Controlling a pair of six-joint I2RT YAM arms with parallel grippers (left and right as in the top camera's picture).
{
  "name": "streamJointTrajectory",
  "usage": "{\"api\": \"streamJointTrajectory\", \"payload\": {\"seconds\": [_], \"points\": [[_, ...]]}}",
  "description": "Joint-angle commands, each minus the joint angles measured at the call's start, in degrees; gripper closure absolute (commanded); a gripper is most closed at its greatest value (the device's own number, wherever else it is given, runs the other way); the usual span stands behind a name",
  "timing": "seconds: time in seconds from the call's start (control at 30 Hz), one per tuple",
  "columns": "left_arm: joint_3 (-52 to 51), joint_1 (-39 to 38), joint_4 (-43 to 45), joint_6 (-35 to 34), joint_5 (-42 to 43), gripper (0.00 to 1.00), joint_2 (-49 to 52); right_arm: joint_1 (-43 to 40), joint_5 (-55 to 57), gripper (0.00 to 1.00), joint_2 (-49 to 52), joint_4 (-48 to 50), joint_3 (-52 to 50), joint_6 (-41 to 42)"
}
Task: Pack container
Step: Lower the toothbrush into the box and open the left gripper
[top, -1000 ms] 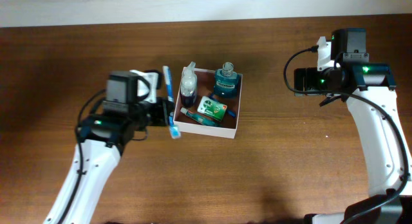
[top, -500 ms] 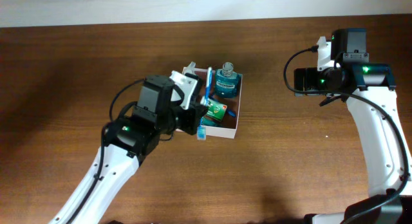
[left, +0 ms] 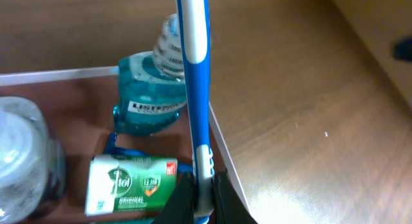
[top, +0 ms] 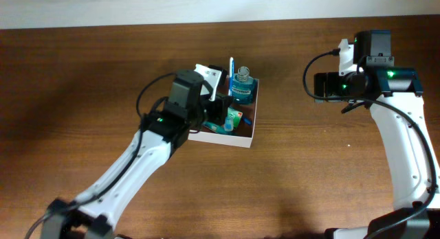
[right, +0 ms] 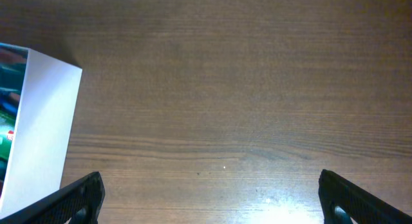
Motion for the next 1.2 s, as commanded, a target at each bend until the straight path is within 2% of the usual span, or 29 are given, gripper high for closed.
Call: {"api": "streamJointTrajectory", "payload": {"seconds": [0.0, 0.2, 0.37, 0.47, 0.53, 0.67, 0.77, 1.0, 1.17], "points": [[0.6, -0.2, 2.0, -7.1, -1.1, 0.99, 3.5, -0.3, 0.4, 0.01, -0.2, 0.0, 0.4, 0.5], [0.6, -0.2, -0.6, -13.2, -5.0, 0.99, 5.5, -0.3, 0.4, 0.01, -0.2, 0.0, 0.4, 0.5], [0.6, -0.2, -1.8, -13.8, -5.9, 0.99, 5.5, -0.3, 0.4, 0.02, -0.2, 0.0, 0.4, 0.5], [0.6, -0.2, -1.8, -13.8, -4.6, 0.87, 5.5, -0.3, 0.4, 0.02, -0.2, 0.0, 0.4, 0.5], [0.6, -0.2, -1.7, -13.8, -3.8, 0.7, 5.5, -0.3, 0.4, 0.01, -0.2, 0.0, 0.4, 0.5], [0.7, -0.2, -1.2, -13.6, -1.6, 0.58, 5.4, -0.3, 0.4, 0.02, -0.2, 0.0, 0.4, 0.5], [0.7, -0.2, -0.8, -13.6, -1.0, 0.53, 4.7, -0.3, 0.4, 0.02, -0.2, 0.0, 0.4, 0.5], [0.7, -0.2, -0.8, -9.6, 0.7, 0.53, -0.5, -0.3, 0.4, 0.02, -0.2, 0.0, 0.4, 0.5], [0.7, 0.8, -2.8, -4.0, -0.8, 0.53, -8.2, -0.3, 0.4, 0.02, -0.2, 0.0, 0.4, 0.5]]}}
